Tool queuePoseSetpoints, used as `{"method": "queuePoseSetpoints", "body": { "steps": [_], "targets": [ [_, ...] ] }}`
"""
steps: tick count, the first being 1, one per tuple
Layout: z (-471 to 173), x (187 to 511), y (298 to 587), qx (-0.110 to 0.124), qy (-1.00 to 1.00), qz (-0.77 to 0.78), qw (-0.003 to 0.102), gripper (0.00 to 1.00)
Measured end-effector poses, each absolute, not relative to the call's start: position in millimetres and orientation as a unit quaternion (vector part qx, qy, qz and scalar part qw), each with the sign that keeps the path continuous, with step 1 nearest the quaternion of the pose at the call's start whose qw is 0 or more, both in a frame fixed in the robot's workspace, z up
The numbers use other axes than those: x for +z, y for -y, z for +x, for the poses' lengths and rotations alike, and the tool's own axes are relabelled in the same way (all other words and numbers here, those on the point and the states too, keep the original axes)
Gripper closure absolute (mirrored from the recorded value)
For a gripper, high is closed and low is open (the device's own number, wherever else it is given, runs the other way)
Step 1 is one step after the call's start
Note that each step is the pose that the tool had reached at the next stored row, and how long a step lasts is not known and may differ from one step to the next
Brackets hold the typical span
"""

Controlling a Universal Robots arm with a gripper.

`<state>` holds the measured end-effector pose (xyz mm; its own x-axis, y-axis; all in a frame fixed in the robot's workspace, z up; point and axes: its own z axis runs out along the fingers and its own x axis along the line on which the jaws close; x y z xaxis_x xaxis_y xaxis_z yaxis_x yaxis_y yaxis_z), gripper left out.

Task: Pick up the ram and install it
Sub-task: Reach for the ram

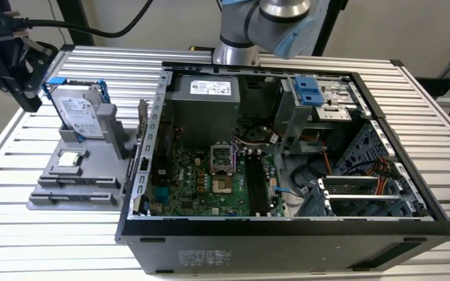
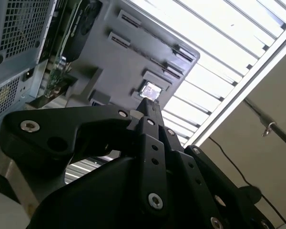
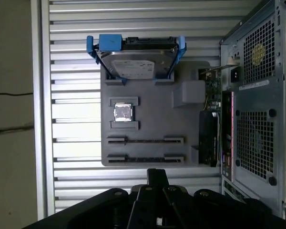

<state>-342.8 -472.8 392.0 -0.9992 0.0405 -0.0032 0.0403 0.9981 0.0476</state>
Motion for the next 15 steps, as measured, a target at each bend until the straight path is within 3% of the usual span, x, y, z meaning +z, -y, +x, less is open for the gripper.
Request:
{"method": "queuePoseSetpoints", "body": {
  "steps": [15],
  "targets": [
    [-342.8,391.9,478.5,0.024,-1.000,0.019,0.002,1.00]
  ]
}}
